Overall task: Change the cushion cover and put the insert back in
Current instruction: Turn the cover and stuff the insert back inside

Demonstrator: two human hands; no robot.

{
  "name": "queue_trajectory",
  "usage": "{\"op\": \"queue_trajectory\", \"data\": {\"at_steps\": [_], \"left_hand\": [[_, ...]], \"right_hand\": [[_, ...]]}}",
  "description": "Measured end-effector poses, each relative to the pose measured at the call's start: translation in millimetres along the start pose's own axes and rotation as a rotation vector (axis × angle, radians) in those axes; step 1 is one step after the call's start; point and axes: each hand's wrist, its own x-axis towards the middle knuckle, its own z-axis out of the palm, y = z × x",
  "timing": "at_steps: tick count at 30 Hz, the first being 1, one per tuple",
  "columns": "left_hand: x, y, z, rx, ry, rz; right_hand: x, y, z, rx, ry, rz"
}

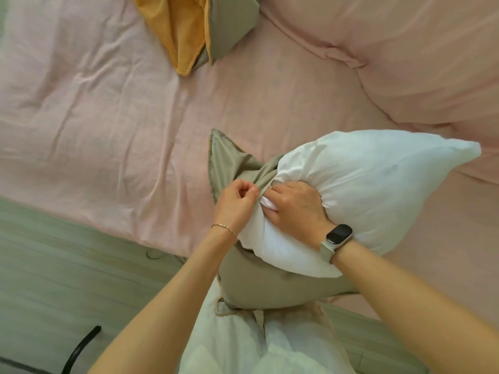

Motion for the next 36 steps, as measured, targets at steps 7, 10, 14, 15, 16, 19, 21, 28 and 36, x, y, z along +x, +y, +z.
{"op": "queue_trajectory", "data": {"at_steps": [7, 10, 14, 15, 16, 19, 21, 28, 36], "left_hand": [[-1.9, 6.4, 3.5, -0.079, -0.048, -0.015], [1.1, 9.0, -1.1, -0.057, -0.082, -0.045], [4.5, 10.4, -2.1, 0.018, -0.108, -0.030], [6.2, 10.9, -1.7, 0.025, -0.104, -0.036], [8.7, 10.7, -1.6, 0.035, -0.097, -0.044], [17.7, 11.3, -0.8, 0.059, -0.063, -0.053], [27.2, 13.9, 1.4, 0.100, -0.047, -0.039], [54.0, 29.5, 2.4, 0.305, -0.056, 0.124], [20.8, 14.0, -17.2, 0.134, 0.210, 0.193]], "right_hand": [[-45.2, -2.1, -67.2, -0.003, 0.279, -0.218], [-71.4, 2.9, -56.7, -0.209, -0.061, -0.352], [-61.4, 24.2, -37.9, -0.291, -0.194, -0.357], [-51.5, 25.6, -30.0, -0.302, -0.204, -0.345], [-39.7, 24.4, -21.5, -0.306, -0.216, -0.330], [2.0, 13.7, 9.6, -0.356, -0.230, -0.335], [29.4, 6.8, 21.3, -0.399, -0.285, -0.290], [62.0, 39.1, -0.3, -0.122, -0.206, -0.350], [6.6, 20.5, -41.6, -0.056, 0.535, -0.350]]}}
